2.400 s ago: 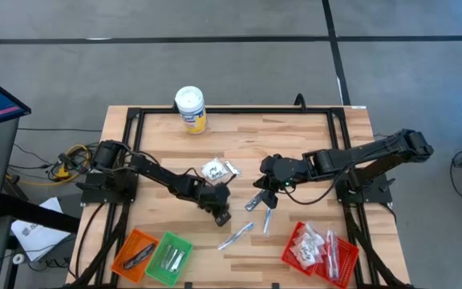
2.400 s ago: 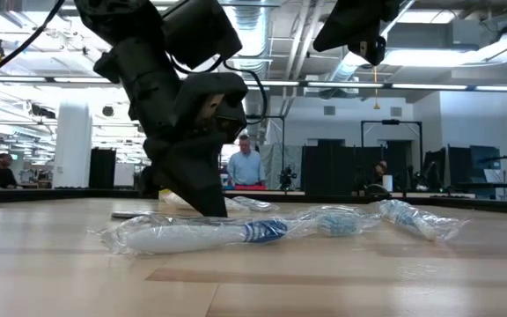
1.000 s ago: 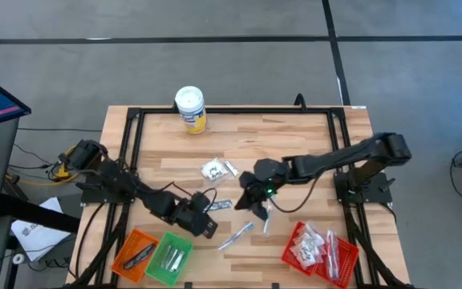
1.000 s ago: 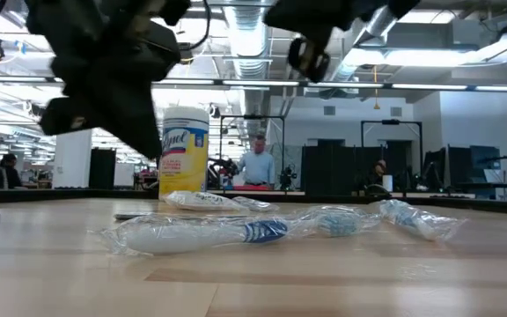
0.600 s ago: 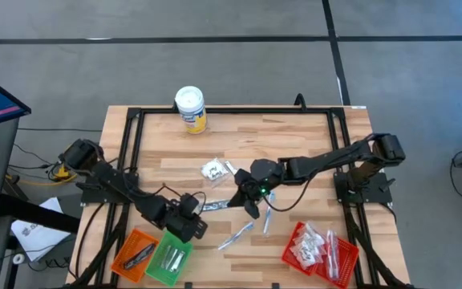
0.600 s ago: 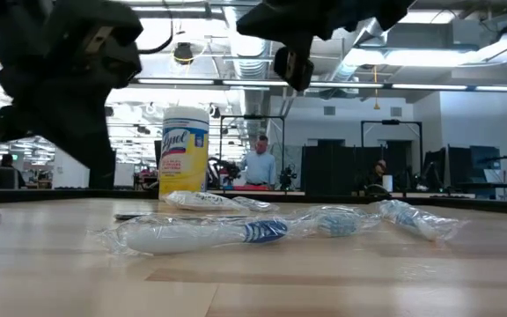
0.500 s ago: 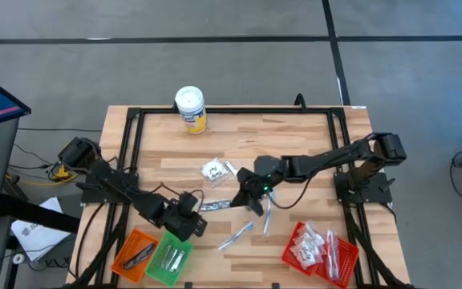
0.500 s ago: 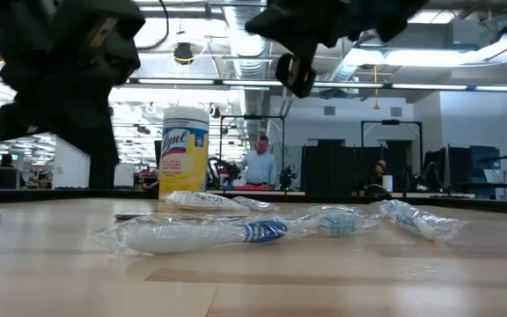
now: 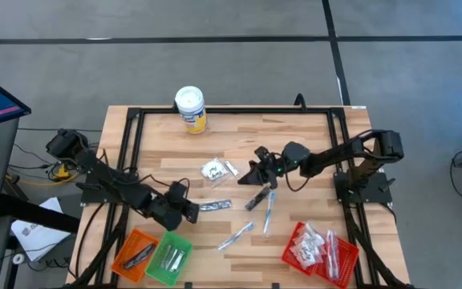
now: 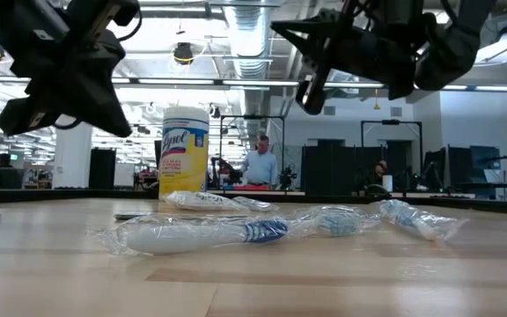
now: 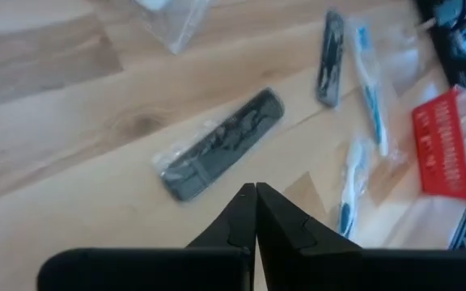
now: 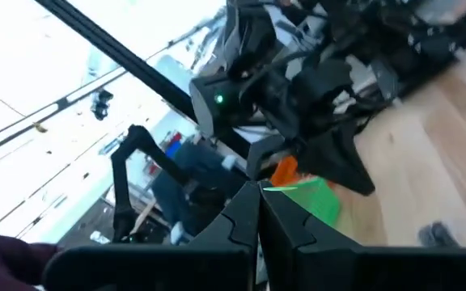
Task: Pick & Place Travel size toiletries
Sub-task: Put the black comb into the orange basket
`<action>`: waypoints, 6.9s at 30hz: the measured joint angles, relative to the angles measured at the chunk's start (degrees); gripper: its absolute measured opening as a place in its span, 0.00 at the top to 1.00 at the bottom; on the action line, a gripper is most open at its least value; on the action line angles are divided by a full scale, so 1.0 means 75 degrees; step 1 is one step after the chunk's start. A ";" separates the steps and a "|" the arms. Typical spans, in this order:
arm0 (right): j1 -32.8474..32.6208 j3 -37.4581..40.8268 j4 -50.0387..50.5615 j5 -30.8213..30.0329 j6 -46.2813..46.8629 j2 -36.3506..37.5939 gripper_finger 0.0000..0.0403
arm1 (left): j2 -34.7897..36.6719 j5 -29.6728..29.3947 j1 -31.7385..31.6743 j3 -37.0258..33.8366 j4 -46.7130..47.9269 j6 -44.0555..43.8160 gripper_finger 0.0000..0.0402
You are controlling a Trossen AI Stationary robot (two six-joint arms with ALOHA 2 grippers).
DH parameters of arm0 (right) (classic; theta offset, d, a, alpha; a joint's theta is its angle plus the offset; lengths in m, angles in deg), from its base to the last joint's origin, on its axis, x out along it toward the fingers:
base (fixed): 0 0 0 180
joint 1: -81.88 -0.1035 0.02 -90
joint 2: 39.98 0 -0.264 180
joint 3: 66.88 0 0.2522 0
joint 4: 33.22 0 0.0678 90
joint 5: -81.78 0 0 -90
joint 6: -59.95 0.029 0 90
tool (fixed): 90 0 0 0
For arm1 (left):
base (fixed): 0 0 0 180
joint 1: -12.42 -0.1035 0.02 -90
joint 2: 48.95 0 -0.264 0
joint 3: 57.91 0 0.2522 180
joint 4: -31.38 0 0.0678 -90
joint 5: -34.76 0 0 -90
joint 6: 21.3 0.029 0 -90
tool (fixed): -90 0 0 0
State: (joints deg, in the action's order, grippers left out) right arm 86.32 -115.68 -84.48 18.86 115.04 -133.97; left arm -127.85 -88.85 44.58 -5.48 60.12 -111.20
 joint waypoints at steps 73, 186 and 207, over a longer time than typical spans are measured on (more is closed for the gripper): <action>-0.1270 -0.2650 0.5982 -0.2050 -0.7621 -0.2017 0.29 | -0.1302 0.2548 -0.1463 -0.0401 -0.1644 0.3426 1.00; -0.1247 -0.2650 0.6011 -0.2020 -0.6073 -0.2766 0.29 | -0.1802 0.2476 -0.1676 0.0081 -0.2035 0.3560 1.00; -0.1290 -0.2664 0.6043 -0.2477 -0.6258 -0.2766 0.29 | -0.1803 0.2525 -0.1699 0.0074 -0.1323 0.3554 1.00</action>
State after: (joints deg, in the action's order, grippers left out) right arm 76.64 -135.66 -39.16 0.29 68.10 -154.72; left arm -141.37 -69.92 31.84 -4.93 50.19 -84.55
